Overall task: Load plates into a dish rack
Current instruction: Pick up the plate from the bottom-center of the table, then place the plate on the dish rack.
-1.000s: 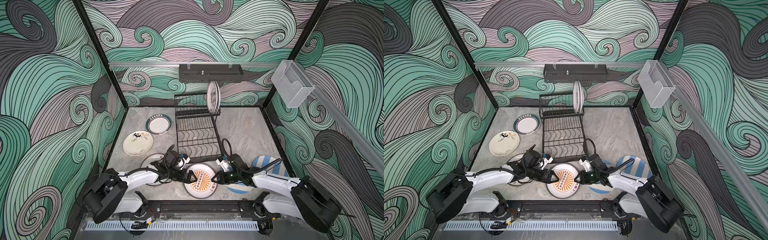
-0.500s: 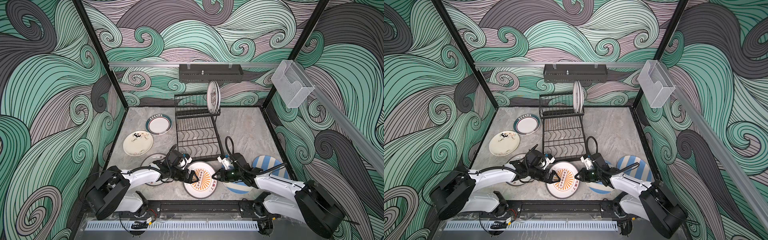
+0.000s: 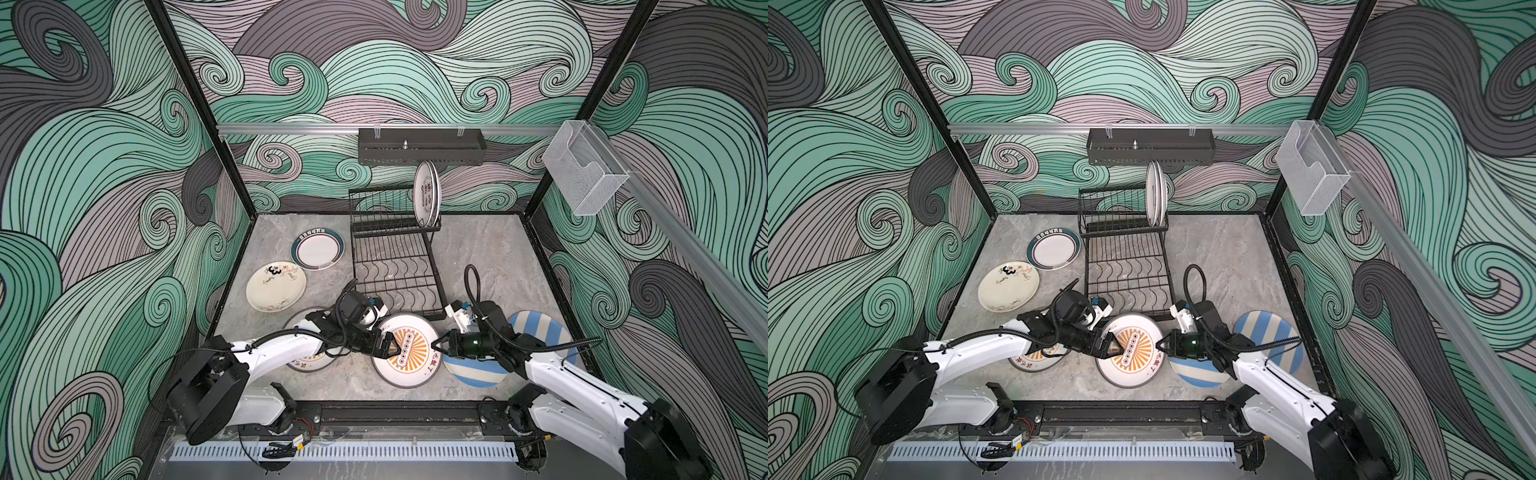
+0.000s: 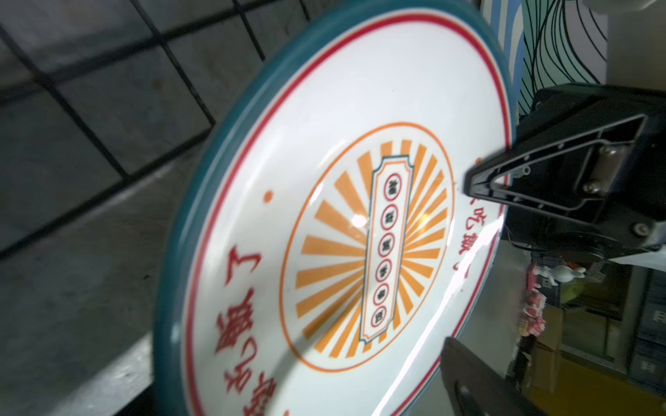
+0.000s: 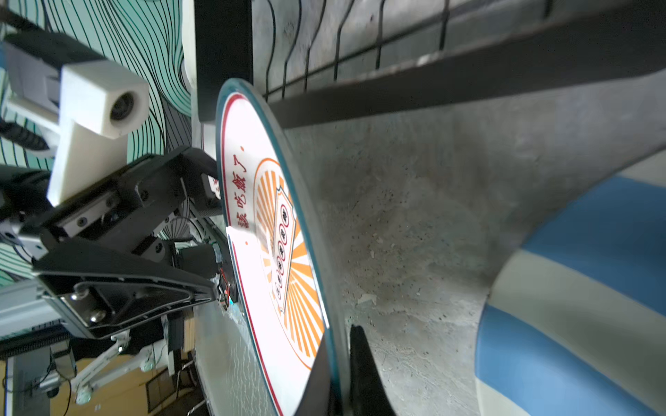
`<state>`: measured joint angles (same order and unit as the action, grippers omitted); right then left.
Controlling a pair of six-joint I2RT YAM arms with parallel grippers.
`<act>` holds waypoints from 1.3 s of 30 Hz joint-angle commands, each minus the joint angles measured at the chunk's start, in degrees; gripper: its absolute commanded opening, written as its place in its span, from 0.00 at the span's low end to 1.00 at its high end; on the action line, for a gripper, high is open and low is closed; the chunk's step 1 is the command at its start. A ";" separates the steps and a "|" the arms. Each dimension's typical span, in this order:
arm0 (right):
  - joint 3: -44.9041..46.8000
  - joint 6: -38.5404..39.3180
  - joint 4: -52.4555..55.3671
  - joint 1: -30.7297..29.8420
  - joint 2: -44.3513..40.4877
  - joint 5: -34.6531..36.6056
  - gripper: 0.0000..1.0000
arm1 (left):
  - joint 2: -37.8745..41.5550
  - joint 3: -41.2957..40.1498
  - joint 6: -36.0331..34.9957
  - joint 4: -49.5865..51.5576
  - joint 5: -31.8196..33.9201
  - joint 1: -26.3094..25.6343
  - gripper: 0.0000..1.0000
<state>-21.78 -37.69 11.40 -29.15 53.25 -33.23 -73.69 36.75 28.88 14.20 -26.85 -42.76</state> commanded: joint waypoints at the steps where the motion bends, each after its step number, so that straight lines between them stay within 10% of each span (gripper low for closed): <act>1: -3.77 2.23 5.19 2.76 -3.05 -0.07 0.00 | 2.53 2.96 -3.49 6.55 8.07 1.11 0.99; 14: -28.13 13.07 23.59 8.39 0.39 3.17 0.00 | 10.29 4.71 -4.72 9.68 6.65 18.30 0.99; 26: -61.52 19.33 33.22 8.04 14.12 14.72 0.00 | 10.99 5.63 -2.36 3.11 5.61 23.25 0.98; 39: -109.20 27.66 50.25 -9.24 41.34 62.84 0.00 | 4.32 7.74 -4.26 3.18 1.69 23.25 0.99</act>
<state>-125.29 -11.84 57.82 -37.36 91.09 14.92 -68.75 43.35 25.82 18.02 -23.35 -19.88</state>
